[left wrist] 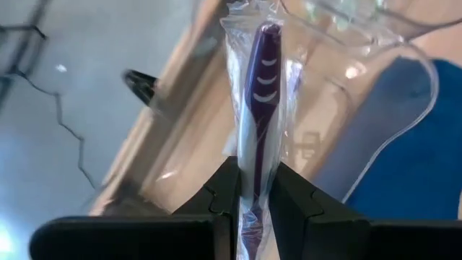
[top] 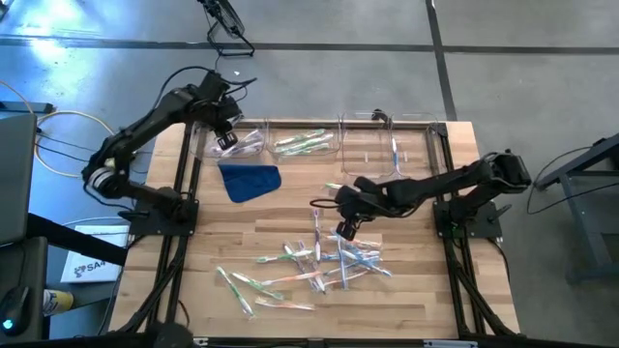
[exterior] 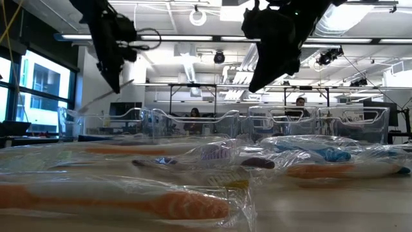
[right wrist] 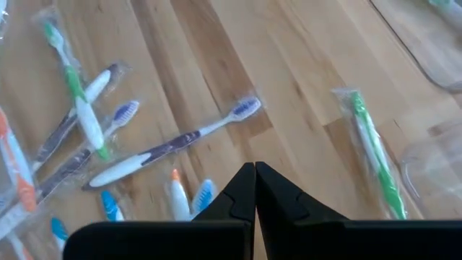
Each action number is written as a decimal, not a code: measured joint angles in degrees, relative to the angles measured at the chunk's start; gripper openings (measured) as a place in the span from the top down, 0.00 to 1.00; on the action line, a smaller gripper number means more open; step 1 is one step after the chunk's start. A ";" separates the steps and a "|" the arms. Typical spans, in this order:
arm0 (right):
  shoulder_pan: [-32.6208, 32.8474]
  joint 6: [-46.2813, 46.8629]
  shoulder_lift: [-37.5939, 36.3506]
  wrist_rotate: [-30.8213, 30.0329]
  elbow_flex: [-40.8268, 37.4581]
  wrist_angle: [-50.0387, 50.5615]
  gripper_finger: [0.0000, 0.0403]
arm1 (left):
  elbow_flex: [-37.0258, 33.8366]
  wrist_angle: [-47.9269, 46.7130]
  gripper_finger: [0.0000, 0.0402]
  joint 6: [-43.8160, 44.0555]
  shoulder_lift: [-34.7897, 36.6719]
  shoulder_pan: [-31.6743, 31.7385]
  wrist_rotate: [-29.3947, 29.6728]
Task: Pick & Place Toothbrushes
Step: Put the violet toothbrush into the left transparent bin, then put the blue toothbrush into the right transparent bin
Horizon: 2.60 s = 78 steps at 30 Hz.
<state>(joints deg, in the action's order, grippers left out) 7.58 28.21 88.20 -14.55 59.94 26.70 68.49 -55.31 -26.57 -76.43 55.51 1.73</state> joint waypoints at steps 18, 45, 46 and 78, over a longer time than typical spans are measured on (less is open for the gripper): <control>0.04 0.00 0.00 -0.03 0.00 -2.10 1.00 | -0.02 5.27 0.89 -0.20 -13.90 0.76 -1.44; 0.04 -1.04 -0.02 -0.09 0.00 -2.08 1.00 | -0.02 6.98 0.48 -4.30 -14.23 0.63 -3.49; 0.04 -1.01 -0.02 -0.11 0.00 -2.08 1.00 | -0.02 7.63 0.48 -5.40 -14.21 0.27 -4.56; 0.34 4.56 -0.02 -0.74 0.00 -1.76 1.00 | -4.04 47.63 0.48 -11.11 -0.51 -32.08 8.10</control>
<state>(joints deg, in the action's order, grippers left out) 7.92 32.77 88.18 -15.29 59.94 24.94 64.45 -7.68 -37.67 -76.94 23.44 9.84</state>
